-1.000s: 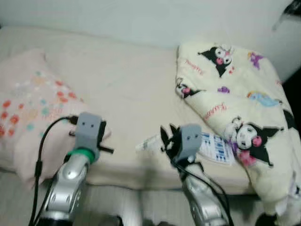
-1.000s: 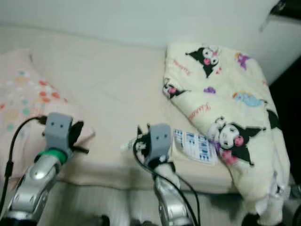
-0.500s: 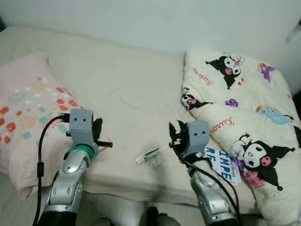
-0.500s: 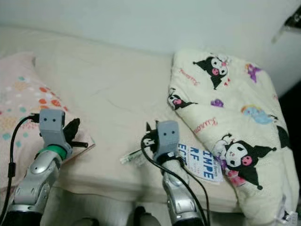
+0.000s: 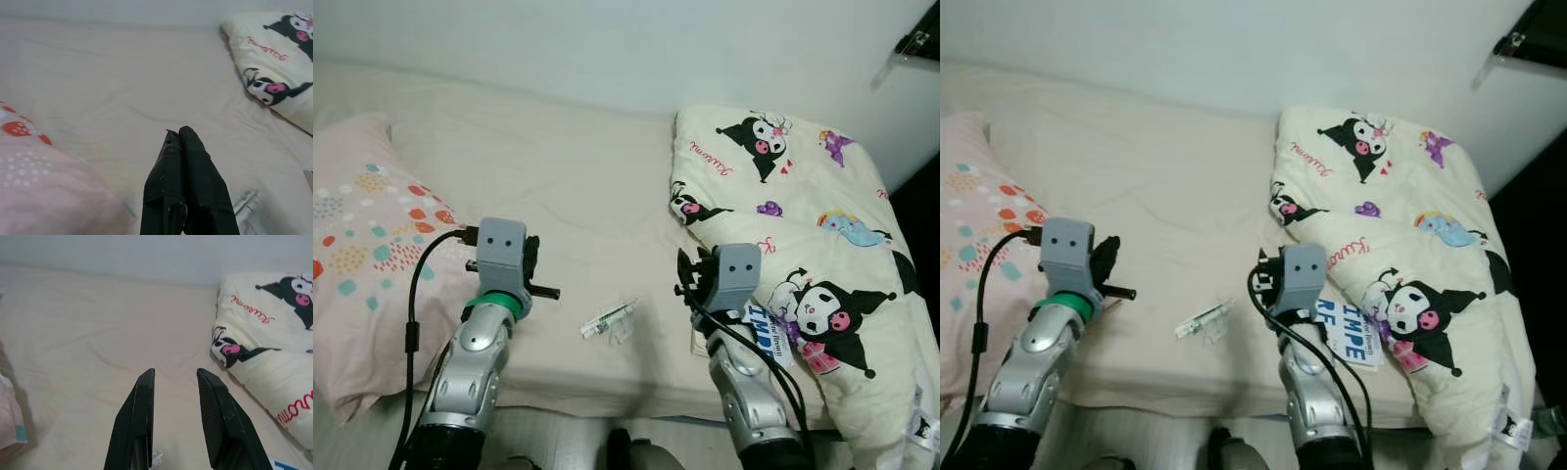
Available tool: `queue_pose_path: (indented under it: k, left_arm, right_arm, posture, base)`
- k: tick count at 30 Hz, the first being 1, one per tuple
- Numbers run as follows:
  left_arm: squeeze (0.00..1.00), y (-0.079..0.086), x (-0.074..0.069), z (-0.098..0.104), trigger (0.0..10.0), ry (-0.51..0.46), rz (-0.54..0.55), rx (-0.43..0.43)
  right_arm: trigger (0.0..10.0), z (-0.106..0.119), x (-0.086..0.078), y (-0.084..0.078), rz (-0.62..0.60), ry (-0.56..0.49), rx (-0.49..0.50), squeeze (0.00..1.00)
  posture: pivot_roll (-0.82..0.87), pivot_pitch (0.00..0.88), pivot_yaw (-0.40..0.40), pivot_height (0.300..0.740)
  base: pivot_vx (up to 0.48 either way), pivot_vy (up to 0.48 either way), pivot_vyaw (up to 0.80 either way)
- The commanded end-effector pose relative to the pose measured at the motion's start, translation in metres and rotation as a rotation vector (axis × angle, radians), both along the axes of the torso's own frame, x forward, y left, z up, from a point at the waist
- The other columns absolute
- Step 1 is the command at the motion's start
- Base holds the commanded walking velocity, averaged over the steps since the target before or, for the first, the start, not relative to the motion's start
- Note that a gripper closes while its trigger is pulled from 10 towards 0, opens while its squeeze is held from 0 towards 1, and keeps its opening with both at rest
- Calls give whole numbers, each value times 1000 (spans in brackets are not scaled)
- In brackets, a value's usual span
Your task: Clean up the room
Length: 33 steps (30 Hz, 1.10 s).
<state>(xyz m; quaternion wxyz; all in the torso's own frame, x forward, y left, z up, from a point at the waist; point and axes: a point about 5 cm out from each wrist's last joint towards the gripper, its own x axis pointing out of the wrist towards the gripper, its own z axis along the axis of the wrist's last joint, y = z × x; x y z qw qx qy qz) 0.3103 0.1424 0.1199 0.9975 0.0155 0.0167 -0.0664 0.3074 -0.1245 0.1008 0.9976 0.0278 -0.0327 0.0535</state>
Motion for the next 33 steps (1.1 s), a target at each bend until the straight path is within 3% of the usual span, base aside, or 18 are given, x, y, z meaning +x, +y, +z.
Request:
queue_pose_path:
  k: [1, 8, 11, 33]
  left_arm:
    - [0, -3, -2, -6, 10000, 24, -16, 14]
    - [0, -4, -2, -10, 10000, 26, -17, 20]
    - [0, -4, -4, -11, 10000, 33, -16, 23]
    - [0, -7, -6, -13, 10000, 44, -45, 35]
  right_arm:
    - [10000, -8, -3, -3, -26, 24, 13, 0]
    - [10000, -11, -4, -2, -18, 32, 6, 0]
    - [10000, -17, -4, -3, -29, 58, -28, 0]
    - [10000, -22, -8, -1, -31, 63, -4, 0]
  posture:
    - [13, 121, -14, 740]
    - [13, 118, -13, 740]
    - [15, 122, -14, 725]
    - [14, 134, 5, 660]
  base:
    - [0, 0, 0]
    - [0, 0, 0]
    - [0, 0, 0]
    - [0, 0, 0]
